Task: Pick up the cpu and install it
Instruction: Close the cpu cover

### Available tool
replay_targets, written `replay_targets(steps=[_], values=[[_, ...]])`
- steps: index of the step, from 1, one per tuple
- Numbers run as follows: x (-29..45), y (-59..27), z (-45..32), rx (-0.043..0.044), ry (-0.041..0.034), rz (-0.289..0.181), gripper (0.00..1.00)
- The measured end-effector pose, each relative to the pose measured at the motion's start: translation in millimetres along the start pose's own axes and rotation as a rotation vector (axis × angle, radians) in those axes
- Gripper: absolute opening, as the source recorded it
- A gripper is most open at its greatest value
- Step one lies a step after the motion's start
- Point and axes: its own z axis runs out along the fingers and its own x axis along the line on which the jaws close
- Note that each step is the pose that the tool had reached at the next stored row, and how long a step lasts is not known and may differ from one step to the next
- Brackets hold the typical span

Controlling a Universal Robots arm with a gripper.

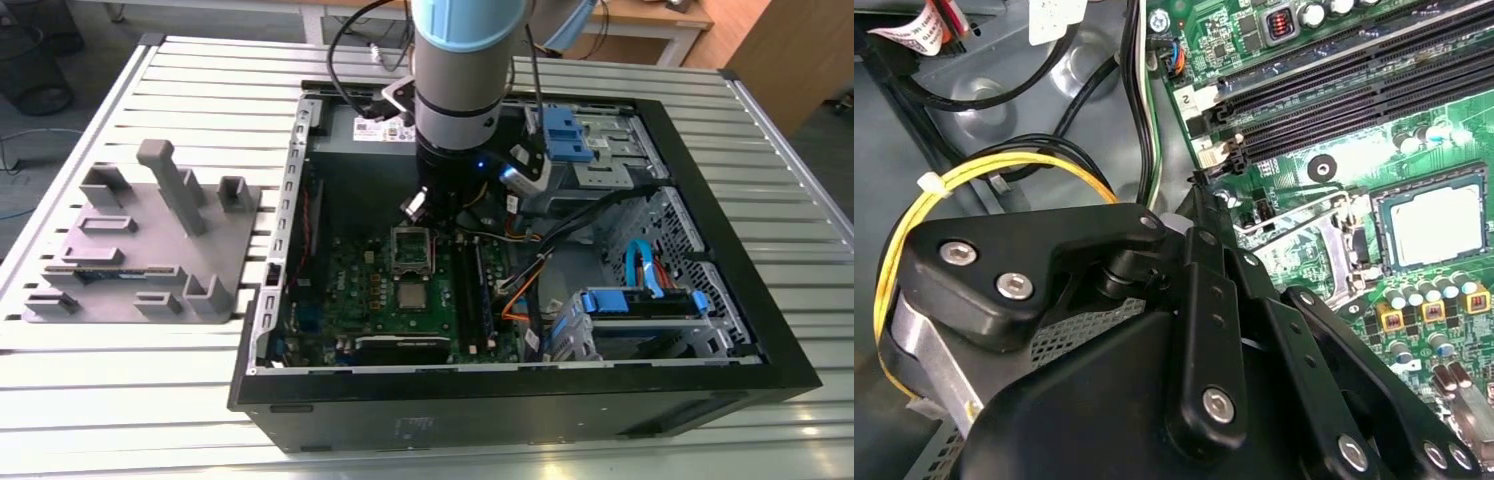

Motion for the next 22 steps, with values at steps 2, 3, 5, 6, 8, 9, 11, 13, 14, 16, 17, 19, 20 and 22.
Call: replay_targets(steps=[2, 3, 5, 6, 8, 9, 11, 13, 14, 16, 17, 19, 20, 22], values=[[0.1, 0.0, 0.5, 0.0003, 0.0002, 0.002, 0.11], [0.1, 0.0, 0.5, 0.0005, 0.0004, 0.003, 0.11], [0.4, 0.3, 0.9, 0.0005, -0.0001, 0.005, 0.11], [0.8, 0.7, 1.0, 0.0006, -0.0003, 0.006, 0.11], [1.7, 1.4, 1.2, 0.0007, -0.0002, 0.007, 0.11], [2.2, 1.7, 1.2, 0.0008, -0.0002, 0.007, 0.11], [2.8, 2.2, 1.3, 0.0009, -0.0001, 0.007, 0.11], [3.1, 2.2, 1.3, 0.0009, -0.0001, 0.008, 0.11], [3.2, 2.2, 1.2, 0.0009, 0.0000, 0.008, 0.11], [3.7, 1.9, 1.2, 0.0011, 0.0001, 0.008, 0.11], [4.0, 1.7, 1.2, 0.0012, 0.0001, 0.008, 0.11], [4.7, 0.7, 1.1, 0.0013, 0.0002, 0.008, 0.11], [5.2, 0.1, 1.0, 0.0013, 0.0002, 0.008, 0.11], [5.9, -0.8, 0.9, 0.0013, 0.0002, 0.008, 0.11]])
